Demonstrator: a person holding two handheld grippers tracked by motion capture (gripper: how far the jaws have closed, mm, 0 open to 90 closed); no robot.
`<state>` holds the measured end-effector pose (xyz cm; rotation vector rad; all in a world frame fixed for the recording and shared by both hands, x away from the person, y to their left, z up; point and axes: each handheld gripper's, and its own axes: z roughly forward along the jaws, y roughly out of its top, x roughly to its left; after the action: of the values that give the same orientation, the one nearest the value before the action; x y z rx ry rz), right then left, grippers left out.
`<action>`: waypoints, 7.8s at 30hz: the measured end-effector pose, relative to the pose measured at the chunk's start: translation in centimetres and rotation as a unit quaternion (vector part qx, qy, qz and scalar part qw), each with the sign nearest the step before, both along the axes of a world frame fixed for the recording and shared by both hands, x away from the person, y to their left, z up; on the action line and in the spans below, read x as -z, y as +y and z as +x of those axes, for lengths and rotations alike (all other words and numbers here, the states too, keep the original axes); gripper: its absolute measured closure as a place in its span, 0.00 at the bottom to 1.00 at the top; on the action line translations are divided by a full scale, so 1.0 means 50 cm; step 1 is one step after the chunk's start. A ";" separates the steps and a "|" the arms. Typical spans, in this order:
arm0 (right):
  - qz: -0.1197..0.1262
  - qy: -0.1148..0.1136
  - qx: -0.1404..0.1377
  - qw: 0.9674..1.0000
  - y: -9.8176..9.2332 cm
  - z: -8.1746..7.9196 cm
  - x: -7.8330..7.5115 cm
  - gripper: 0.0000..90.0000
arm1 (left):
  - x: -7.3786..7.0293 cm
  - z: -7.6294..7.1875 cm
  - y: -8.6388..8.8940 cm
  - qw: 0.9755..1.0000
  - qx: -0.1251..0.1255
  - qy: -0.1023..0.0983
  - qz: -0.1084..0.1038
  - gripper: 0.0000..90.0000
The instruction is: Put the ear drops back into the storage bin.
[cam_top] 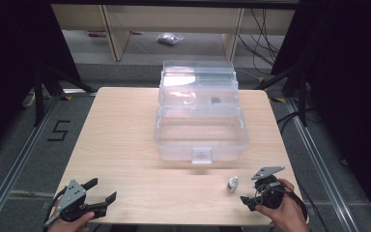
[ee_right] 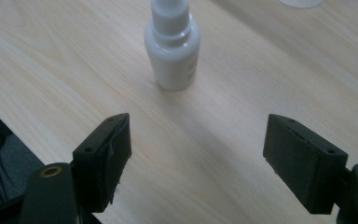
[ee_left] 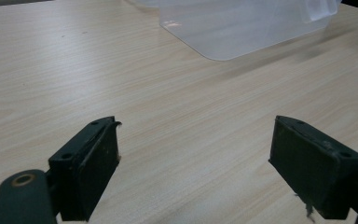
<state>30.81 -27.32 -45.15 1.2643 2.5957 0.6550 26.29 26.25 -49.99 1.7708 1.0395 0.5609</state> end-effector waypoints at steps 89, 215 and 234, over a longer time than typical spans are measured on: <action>-0.170 0.100 -0.116 0.974 0.141 0.154 -0.014 0.67 | -0.001 0.001 -0.001 1.000 0.005 -0.002 -0.002 0.16; -0.144 0.142 -0.034 0.979 0.137 0.436 -0.141 0.67 | 0.004 0.005 0.006 1.000 -0.001 0.004 -0.004 0.17; -0.135 0.168 -0.024 0.976 0.146 0.447 -0.075 0.67 | 0.005 0.005 0.004 1.000 -0.002 0.003 -0.008 0.16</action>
<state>53.15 -20.04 -41.40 1.3208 2.8621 0.0877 26.55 26.45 -50.25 1.7572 1.0487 0.5475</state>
